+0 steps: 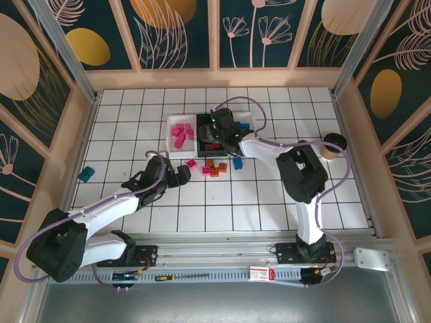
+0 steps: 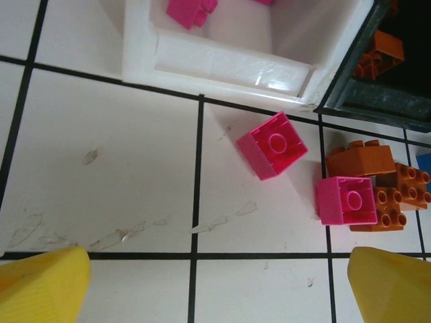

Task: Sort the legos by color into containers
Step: Place the lego in the container, then pick up the lego from the center of the table.

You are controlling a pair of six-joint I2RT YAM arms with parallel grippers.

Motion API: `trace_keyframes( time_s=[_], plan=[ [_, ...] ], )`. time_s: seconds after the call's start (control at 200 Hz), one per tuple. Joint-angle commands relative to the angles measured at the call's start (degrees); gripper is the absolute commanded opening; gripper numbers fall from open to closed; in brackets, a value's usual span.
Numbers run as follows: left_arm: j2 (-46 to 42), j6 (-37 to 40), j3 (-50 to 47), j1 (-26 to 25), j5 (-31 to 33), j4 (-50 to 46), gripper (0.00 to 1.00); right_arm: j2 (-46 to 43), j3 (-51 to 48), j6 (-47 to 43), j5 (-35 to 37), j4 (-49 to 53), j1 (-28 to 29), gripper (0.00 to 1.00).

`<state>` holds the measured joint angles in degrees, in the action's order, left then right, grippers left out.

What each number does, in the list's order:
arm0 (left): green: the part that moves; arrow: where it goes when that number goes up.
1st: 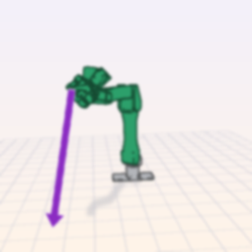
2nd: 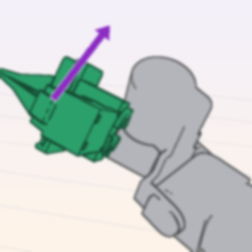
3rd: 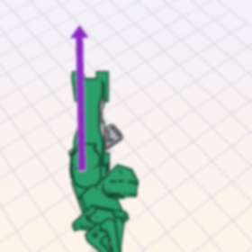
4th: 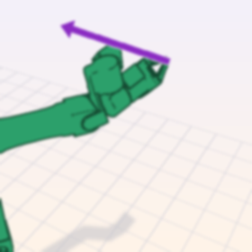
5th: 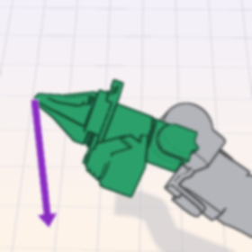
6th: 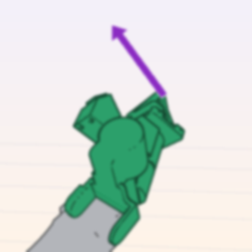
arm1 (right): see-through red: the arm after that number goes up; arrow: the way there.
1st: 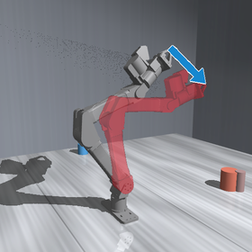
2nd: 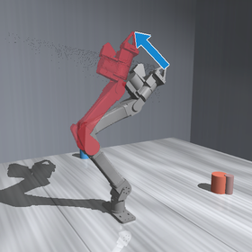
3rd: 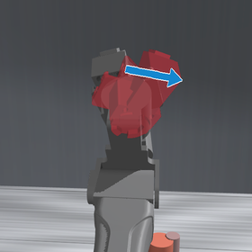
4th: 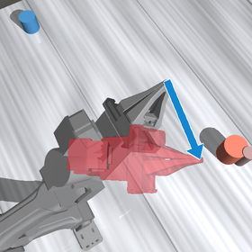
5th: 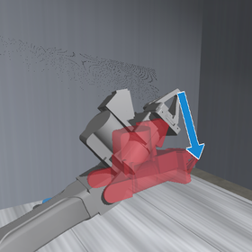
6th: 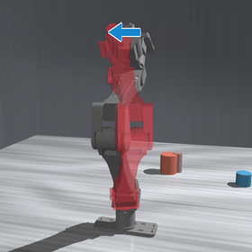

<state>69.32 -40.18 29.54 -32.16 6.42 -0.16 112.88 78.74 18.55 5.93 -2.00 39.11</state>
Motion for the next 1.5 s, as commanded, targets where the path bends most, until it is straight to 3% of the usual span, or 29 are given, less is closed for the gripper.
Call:
trace_keyframes(
  time_s=[0.0, 0.225, 0.485, 0.866, 1.061, 1.161, 1.356, 1.496],
  plan=[
    [2.11, 2.64, 3.06, -0.37, -1.25, 1.48, 0.93, -8.93, -5.73, 0.91, -0.48, -4.83, 0.70, 0.63],
    [12.34, 5.95, 9.19, -3.18, 4.27, 1.34, 0.79, -19.58, -19.39, 3.02, -0.30, -8.98, 1.41, 0.64],
    [21.70, 8.40, 13.46, -3.43, 10.81, 6.85, 0.78, -27.70, -27.26, 4.09, 1.51, -9.25, 1.40, 0.65],
    [30.96, 9.86, 16.76, -3.46, 12.12, 11.45, 0.75, -32.93, -29.82, 3.78, 2.83, -8.46, 1.09, 0.65],
    [33.89, 9.10, 16.91, -3.42, 12.84, 11.78, 0.65, -34.37, -30.81, 3.87, 2.72, -8.60, 1.05, 0.66],
    [34.13, 8.25, 15.64, -3.43, 12.95, 12.02, 0.55, -34.74, -31.18, 3.91, 2.86, -8.46, 0.96, 0.65],
    [30.24, 6.10, 11.33, -3.48, 13.01, 12.72, 0.34, -35.36, -31.90, 4.06, 2.81, -9.03, 0.83, 0.66],
    [24.69, 4.55, 8.73, -3.54, 12.62, 11.31, 0.24, -35.36, -32.43, 4.35, 2.68, -9.17, 0.87, 0.66]
  ],
)
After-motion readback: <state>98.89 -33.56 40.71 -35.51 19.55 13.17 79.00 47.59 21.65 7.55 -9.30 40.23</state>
